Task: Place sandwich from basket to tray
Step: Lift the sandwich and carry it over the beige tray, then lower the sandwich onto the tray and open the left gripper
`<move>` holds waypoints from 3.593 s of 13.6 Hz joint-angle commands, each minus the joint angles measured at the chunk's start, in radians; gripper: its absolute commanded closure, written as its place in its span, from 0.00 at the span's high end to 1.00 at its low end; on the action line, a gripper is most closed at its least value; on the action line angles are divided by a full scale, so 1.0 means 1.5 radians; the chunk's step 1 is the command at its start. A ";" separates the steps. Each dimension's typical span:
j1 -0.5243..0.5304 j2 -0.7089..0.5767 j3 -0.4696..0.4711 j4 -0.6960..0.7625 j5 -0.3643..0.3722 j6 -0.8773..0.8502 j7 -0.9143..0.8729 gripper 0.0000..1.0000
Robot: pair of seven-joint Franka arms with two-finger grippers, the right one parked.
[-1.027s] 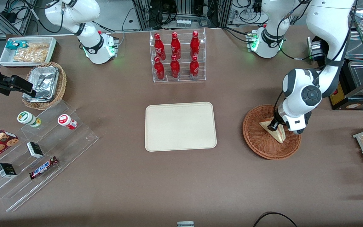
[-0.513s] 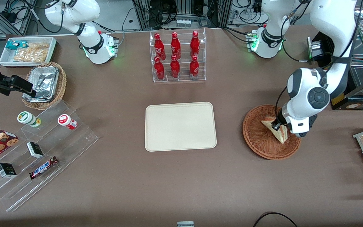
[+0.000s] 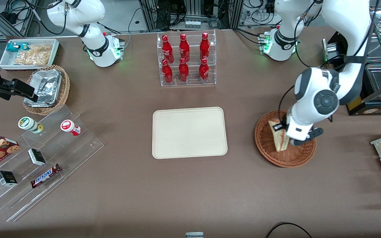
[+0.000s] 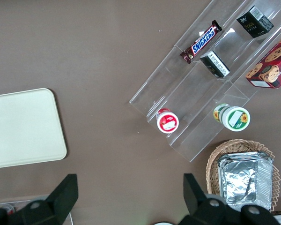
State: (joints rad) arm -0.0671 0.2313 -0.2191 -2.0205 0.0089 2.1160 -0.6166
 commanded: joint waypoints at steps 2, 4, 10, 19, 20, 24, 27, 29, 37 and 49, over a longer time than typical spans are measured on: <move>0.000 0.052 -0.087 0.063 0.002 -0.019 0.033 0.07; -0.002 0.085 -0.130 0.091 0.008 -0.018 0.005 0.07; -0.131 0.229 -0.149 0.266 0.134 -0.048 -0.217 0.07; -0.282 0.412 -0.142 0.514 0.196 -0.128 -0.425 0.07; -0.297 0.433 -0.142 0.556 0.196 -0.158 -0.434 0.07; -0.319 0.470 -0.137 0.611 0.196 -0.175 -0.450 0.07; -0.363 0.479 -0.087 0.618 0.194 -0.169 -0.466 0.08; -0.365 0.485 -0.086 0.617 0.193 -0.162 -0.466 0.09; -0.365 0.482 -0.088 0.610 0.185 -0.150 -0.481 1.00; -0.356 0.366 -0.041 0.607 0.182 -0.221 -0.492 1.00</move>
State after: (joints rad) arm -0.5980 0.8079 -0.3376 -1.0945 0.2860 1.8031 -1.3369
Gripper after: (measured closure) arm 0.000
